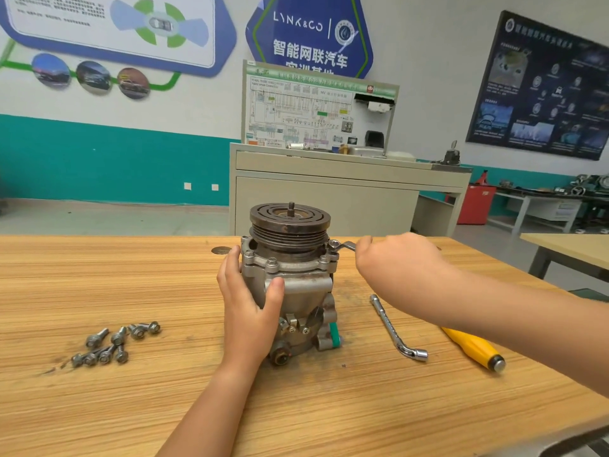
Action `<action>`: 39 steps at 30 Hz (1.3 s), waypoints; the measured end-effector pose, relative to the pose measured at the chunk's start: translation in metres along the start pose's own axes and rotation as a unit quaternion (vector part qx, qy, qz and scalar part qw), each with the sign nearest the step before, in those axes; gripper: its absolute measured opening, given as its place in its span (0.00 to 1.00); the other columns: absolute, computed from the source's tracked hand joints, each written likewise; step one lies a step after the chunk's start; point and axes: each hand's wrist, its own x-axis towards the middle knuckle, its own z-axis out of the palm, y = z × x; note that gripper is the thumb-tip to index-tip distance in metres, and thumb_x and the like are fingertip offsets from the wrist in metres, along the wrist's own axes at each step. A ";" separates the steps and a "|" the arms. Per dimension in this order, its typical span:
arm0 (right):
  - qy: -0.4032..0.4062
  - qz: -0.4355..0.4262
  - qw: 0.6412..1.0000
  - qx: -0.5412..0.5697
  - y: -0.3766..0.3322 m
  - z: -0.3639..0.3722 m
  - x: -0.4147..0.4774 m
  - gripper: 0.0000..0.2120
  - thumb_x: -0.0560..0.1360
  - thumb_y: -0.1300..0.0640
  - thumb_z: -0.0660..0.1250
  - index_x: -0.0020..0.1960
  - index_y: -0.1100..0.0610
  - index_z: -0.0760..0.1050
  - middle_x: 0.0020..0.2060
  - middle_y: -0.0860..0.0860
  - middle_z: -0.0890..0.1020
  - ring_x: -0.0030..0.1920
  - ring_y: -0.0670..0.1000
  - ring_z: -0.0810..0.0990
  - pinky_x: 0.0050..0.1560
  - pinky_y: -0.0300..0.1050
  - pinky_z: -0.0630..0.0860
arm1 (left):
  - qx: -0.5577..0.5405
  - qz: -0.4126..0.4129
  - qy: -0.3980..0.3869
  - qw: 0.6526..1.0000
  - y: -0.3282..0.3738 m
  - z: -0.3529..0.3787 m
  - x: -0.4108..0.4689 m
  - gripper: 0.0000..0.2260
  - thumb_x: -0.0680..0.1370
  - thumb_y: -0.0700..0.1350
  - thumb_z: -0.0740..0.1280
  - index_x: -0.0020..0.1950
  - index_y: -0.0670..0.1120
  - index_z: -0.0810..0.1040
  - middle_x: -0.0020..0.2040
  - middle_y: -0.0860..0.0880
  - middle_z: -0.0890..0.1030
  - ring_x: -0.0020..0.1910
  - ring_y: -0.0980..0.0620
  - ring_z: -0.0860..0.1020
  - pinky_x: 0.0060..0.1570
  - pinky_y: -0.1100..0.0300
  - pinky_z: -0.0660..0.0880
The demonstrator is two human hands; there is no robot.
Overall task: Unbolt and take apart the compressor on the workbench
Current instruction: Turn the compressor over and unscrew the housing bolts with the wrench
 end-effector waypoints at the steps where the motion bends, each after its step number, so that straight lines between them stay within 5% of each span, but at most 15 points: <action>1: 0.000 -0.022 0.999 -0.032 -0.001 -0.005 0.001 0.19 0.77 0.68 0.57 0.68 0.63 0.64 0.32 0.51 0.68 0.32 0.53 0.70 0.27 0.41 0.63 | 0.001 0.000 0.000 1.000 0.000 0.000 0.000 0.39 0.67 0.65 0.56 0.76 0.53 0.52 0.73 0.55 0.56 0.65 0.70 0.55 0.52 0.85 0.53; 4: 0.011 -0.065 0.992 -0.105 0.005 -0.012 0.004 0.17 0.77 0.67 0.56 0.66 0.62 0.67 0.28 0.50 0.61 0.26 0.50 0.61 0.23 0.41 0.60 | 0.001 0.000 -0.002 1.000 0.001 0.000 0.001 0.39 0.67 0.65 0.56 0.75 0.52 0.53 0.73 0.54 0.57 0.65 0.70 0.55 0.53 0.85 0.53; 8: -0.009 -0.070 0.994 -0.081 0.021 -0.014 0.015 0.09 0.77 0.63 0.54 0.53 0.59 0.71 0.28 0.49 0.65 0.26 0.48 0.63 0.24 0.40 0.62 | 0.001 0.002 -0.002 1.000 0.001 -0.001 0.000 0.39 0.67 0.65 0.57 0.76 0.52 0.53 0.72 0.56 0.56 0.65 0.70 0.55 0.54 0.83 0.53; 15: 0.008 -0.055 0.998 -0.026 0.024 -0.002 0.016 0.03 0.78 0.58 0.53 0.46 0.57 0.61 0.28 0.49 0.65 0.26 0.47 0.64 0.24 0.40 0.58 | -0.005 0.003 0.001 1.000 0.000 -0.001 0.000 0.40 0.67 0.65 0.57 0.76 0.52 0.53 0.70 0.59 0.56 0.66 0.71 0.54 0.54 0.84 0.52; 21: -0.023 -0.006 1.000 -0.008 0.015 0.004 0.018 0.06 0.76 0.62 0.57 0.53 0.58 0.67 0.29 0.49 0.66 0.27 0.47 0.66 0.24 0.39 0.63 | -0.007 0.001 0.000 1.000 0.000 -0.001 0.000 0.39 0.67 0.65 0.57 0.76 0.52 0.53 0.69 0.59 0.57 0.65 0.70 0.55 0.54 0.85 0.52; 30: -0.004 -0.077 0.991 -0.109 0.024 -0.012 0.022 0.03 0.75 0.64 0.56 0.45 0.57 0.64 0.28 0.49 0.66 0.26 0.48 0.65 0.22 0.40 0.59 | -0.010 -0.003 -0.002 1.000 0.000 0.000 0.000 0.40 0.67 0.66 0.56 0.76 0.52 0.53 0.69 0.59 0.57 0.66 0.68 0.56 0.58 0.76 0.53; 39: -0.027 -0.051 0.998 -0.018 0.032 0.003 0.023 0.07 0.76 0.58 0.55 0.54 0.58 0.66 0.30 0.49 0.68 0.28 0.47 0.67 0.23 0.40 0.60 | -0.018 -0.010 -0.005 1.000 0.000 0.000 0.000 0.40 0.67 0.66 0.57 0.76 0.53 0.53 0.68 0.61 0.57 0.64 0.71 0.55 0.55 0.82 0.53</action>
